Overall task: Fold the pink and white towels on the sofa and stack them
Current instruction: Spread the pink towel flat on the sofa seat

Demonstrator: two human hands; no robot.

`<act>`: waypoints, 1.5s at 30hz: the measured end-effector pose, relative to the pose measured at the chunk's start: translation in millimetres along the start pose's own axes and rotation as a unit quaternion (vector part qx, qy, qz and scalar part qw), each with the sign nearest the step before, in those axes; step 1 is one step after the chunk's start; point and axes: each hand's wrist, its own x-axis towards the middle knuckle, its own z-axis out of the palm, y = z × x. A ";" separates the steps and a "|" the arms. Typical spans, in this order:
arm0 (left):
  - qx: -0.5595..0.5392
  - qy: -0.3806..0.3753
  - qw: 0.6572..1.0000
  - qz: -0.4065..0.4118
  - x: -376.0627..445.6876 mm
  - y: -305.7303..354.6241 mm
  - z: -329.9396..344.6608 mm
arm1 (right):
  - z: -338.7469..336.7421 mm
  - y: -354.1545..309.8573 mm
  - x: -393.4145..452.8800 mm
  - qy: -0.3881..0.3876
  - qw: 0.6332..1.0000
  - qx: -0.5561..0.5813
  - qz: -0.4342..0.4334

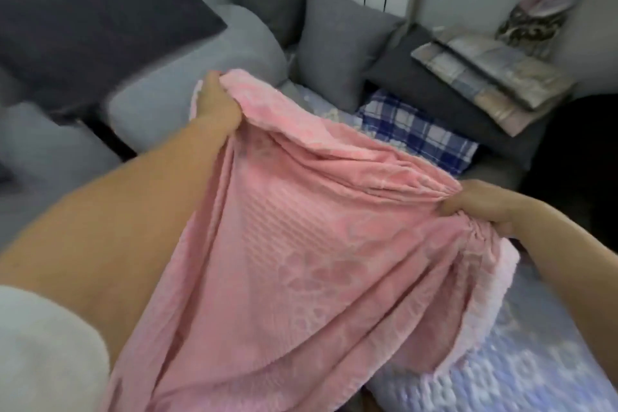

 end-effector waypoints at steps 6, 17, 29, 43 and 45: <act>-0.043 -0.240 0.969 0.049 -61.1 25.2 155.9 | -61.7 31.1 124.1 0.248 0.941 -0.229 0.015; 0.178 -0.362 0.821 -0.404 -351.9 -342.3 50.7 | 136.7 153.7 170.2 -0.152 0.876 -0.457 0.021; 0.066 -0.196 0.773 -0.600 -516.0 -392.5 -71.2 | 363.0 77.7 101.0 -0.200 0.851 -0.478 -0.084; -0.059 -0.163 0.835 -0.523 -580.7 -579.5 -144.2 | 759.6 144.4 -39.2 -0.268 0.933 -0.080 0.226; -0.049 -0.177 0.846 -0.500 -589.0 -610.1 -160.4 | 789.6 163.2 -29.2 -0.234 0.947 -0.042 0.217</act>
